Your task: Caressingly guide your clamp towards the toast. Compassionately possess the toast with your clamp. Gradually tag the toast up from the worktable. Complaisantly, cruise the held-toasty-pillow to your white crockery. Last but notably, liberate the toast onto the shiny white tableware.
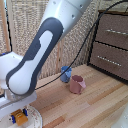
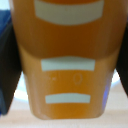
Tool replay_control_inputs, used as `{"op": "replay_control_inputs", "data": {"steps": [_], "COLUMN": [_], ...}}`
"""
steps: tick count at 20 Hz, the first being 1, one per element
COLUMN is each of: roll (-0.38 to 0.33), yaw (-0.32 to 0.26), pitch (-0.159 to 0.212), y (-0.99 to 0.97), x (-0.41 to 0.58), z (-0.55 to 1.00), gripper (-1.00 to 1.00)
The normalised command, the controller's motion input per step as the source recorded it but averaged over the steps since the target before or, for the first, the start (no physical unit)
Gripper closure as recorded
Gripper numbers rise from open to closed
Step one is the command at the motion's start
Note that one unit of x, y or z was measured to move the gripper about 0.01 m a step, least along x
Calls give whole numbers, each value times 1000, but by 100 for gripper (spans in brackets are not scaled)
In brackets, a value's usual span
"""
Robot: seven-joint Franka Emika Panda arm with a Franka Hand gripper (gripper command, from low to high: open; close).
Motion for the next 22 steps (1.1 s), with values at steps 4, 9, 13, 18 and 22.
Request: {"op": "replay_control_inputs", "data": {"steps": [4,9,13,18,22], "roll": [-28,-36,-11,2,-1], "yaw": [34,34,17,37,99], "pitch": [-111,-22,-48,-73,-156], "y": [70,138,21,-269,-422], "x": [256,61,1,72,306], "z": [-164,-154,-37,665,761], "gripper": [100,-100,-100,-100,-100]}}
